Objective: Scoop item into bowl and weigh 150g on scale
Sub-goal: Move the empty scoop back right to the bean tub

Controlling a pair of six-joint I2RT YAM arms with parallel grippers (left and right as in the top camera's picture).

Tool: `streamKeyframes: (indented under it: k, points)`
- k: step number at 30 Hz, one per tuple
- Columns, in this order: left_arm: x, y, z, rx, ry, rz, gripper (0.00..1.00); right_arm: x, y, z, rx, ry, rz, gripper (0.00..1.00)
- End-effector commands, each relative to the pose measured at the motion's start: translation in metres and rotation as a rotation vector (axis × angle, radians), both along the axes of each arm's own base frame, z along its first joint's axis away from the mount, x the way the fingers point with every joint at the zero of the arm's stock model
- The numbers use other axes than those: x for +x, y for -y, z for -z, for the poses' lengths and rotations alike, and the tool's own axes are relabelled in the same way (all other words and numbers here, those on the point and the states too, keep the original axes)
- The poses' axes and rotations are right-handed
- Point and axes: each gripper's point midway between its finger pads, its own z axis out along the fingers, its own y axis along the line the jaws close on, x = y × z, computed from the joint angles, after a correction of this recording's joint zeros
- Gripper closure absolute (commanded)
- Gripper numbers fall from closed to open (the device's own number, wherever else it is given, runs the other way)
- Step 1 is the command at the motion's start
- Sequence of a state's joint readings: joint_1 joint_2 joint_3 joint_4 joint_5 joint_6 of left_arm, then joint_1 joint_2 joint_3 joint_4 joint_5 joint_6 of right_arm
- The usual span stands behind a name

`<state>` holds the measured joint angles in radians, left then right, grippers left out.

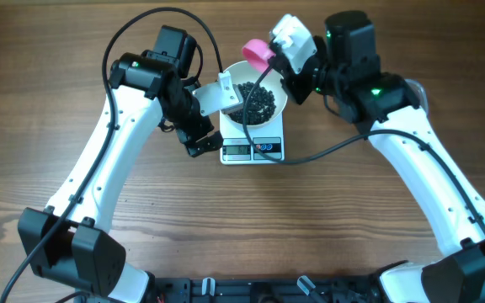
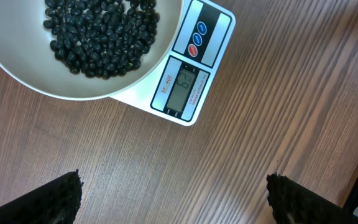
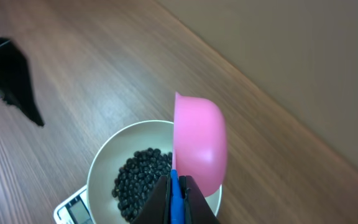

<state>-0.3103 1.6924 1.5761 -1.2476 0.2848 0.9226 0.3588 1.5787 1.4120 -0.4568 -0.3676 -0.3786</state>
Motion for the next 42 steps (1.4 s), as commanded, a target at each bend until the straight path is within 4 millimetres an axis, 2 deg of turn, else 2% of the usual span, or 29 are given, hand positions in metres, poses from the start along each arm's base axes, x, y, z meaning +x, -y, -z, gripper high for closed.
streamKeyframes:
  k: [1,3,5,8,11,16,20,25,35,38,42]
  points:
    - [0.001,-0.001,0.006,0.005,-0.013,0.007,0.00,0.015,0.036,-0.039,0.125,-0.027,0.150,0.96]
    - [0.001,-0.001,0.006,0.005,-0.013,0.007,0.00,0.016,0.067,-0.042,0.130,-0.058,0.229,0.96]
    - [0.001,-0.001,0.006,0.005,-0.013,0.007,0.00,0.013,0.101,-0.030,0.111,-0.122,0.310,0.96]
    - [0.001,-0.001,0.006,0.005,-0.013,0.007,0.00,0.008,0.165,0.004,0.034,-0.248,0.500,0.96]
    - [0.001,-0.001,0.006,0.005,-0.013,0.007,0.00,-0.002,0.217,0.039,-0.046,-0.369,0.628,0.96]
    - [0.001,-0.001,0.006,0.005,-0.013,0.007,0.00,-0.006,0.255,0.072,-0.114,-0.469,0.736,0.96]
    - [0.001,-0.001,0.006,0.005,-0.013,0.007,0.00,-0.003,0.273,0.099,-0.186,-0.521,0.792,0.96]
    - [0.001,-0.001,0.006,0.005,-0.013,0.007,0.00,-0.001,0.279,0.123,-0.229,-0.571,0.809,0.96]
    - [0.001,-0.001,0.006,0.005,-0.013,0.007,0.00,0.008,0.281,0.149,-0.250,-0.600,0.791,0.96]
    - [0.001,-0.001,0.006,0.005,-0.013,0.007,0.00,0.018,0.293,0.147,-0.289,-0.550,0.835,0.96]
    - [0.001,-0.001,0.006,0.005,-0.013,0.007,0.00,0.022,0.292,0.120,-0.265,-0.498,0.836,0.96]
